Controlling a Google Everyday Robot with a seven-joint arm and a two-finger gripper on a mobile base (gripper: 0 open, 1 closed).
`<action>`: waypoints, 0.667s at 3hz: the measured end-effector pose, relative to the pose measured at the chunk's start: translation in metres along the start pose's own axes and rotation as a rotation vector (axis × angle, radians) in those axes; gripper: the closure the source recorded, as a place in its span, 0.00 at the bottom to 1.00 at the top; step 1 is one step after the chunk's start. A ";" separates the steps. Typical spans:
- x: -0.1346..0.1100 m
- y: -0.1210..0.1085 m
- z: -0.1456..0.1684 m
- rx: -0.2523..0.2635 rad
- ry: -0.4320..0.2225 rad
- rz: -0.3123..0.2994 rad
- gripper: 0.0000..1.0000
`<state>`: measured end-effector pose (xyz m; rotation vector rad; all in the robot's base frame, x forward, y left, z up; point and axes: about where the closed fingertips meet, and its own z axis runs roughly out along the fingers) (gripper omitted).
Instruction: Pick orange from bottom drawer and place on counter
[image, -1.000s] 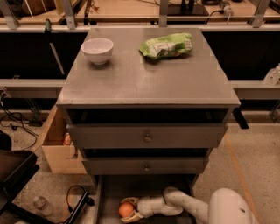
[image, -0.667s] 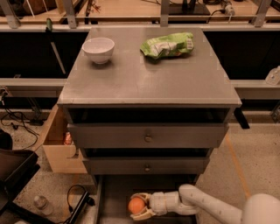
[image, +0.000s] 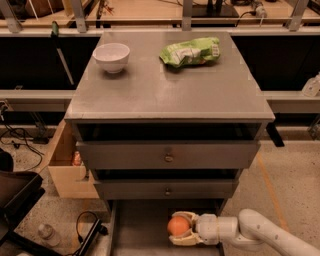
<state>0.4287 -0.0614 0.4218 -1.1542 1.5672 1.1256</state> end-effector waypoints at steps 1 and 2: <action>-0.056 0.011 -0.044 0.089 0.010 0.029 1.00; -0.099 0.023 -0.070 0.122 0.030 -0.006 1.00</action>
Offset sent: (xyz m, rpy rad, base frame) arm -0.0200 -0.0611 0.1581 -0.0757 -0.0531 -0.1353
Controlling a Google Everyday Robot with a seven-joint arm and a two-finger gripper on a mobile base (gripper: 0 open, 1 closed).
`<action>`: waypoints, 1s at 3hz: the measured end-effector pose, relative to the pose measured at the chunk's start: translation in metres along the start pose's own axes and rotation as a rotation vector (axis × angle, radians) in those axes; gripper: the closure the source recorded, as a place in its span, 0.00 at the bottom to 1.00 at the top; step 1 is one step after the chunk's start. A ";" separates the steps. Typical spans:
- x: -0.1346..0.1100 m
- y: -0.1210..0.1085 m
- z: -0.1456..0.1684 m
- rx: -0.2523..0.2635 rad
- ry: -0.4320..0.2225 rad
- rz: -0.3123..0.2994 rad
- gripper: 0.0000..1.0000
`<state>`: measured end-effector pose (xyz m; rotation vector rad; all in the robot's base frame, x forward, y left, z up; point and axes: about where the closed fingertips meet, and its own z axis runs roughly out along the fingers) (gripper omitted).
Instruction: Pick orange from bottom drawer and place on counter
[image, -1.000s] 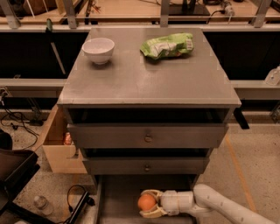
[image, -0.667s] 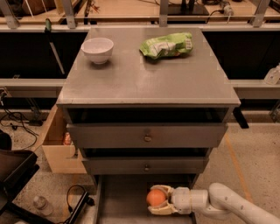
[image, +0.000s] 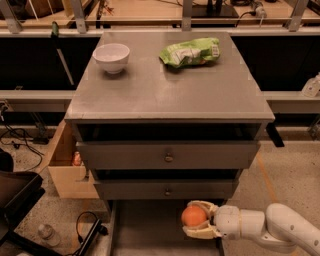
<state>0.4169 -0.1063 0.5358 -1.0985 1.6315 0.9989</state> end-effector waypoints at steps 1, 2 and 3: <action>0.000 0.000 0.000 0.000 0.000 0.000 1.00; -0.014 0.001 -0.002 -0.001 -0.006 -0.018 1.00; -0.066 0.001 -0.028 0.017 -0.054 -0.014 1.00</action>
Offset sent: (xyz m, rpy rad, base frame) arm 0.0033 0.0005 0.0324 0.0016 -0.0427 0.0027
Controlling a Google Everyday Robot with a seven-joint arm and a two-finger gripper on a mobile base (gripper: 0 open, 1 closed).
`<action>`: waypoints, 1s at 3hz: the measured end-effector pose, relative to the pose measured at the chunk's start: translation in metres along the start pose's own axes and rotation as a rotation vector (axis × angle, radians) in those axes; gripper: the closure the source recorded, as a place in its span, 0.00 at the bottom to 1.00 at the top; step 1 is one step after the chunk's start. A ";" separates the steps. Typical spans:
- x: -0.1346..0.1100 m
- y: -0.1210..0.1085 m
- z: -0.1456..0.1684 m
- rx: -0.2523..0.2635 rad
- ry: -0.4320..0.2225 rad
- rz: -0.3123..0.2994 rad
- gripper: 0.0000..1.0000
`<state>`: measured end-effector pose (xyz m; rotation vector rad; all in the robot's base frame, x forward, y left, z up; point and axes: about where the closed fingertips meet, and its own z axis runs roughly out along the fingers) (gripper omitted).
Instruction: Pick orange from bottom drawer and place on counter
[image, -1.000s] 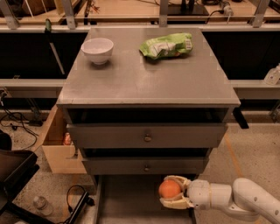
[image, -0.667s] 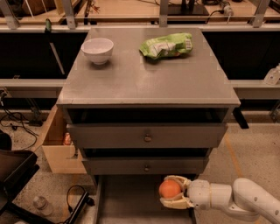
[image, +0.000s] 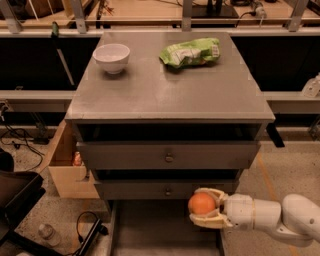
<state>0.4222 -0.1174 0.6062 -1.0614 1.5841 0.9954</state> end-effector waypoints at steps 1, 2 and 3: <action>-0.070 -0.008 -0.040 0.057 -0.047 0.023 1.00; -0.139 -0.024 -0.080 0.135 -0.057 0.049 1.00; -0.203 -0.049 -0.108 0.207 -0.050 0.073 1.00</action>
Offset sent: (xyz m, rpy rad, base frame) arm 0.0504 -0.1065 0.2612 0.0245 0.0229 -0.2821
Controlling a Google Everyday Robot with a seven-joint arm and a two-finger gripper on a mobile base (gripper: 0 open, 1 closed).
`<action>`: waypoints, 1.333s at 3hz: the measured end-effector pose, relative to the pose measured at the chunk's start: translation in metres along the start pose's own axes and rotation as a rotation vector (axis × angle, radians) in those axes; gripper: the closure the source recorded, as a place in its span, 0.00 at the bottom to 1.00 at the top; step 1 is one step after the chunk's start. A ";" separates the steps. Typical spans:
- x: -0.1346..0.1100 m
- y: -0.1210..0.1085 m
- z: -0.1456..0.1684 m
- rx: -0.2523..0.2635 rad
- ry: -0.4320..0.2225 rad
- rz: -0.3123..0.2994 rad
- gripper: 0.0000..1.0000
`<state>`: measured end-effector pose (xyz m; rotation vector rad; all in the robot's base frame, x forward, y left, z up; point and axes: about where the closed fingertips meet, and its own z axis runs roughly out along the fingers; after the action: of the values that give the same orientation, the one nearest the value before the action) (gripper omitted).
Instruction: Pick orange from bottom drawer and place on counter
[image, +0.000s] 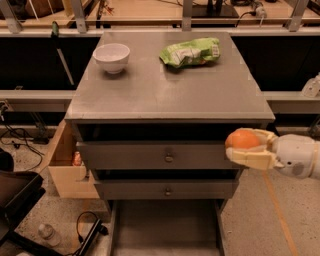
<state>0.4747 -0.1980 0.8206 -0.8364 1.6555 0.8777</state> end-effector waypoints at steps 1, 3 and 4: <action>-0.048 -0.036 -0.003 0.062 0.018 0.026 1.00; -0.098 -0.074 0.013 0.107 0.020 0.024 1.00; -0.100 -0.073 0.025 0.090 0.025 0.010 1.00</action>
Offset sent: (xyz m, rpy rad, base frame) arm 0.1372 -0.0244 0.1122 -0.0523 0.0182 -0.1634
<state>0.5711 -0.2015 0.9027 -0.7808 1.7088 0.7969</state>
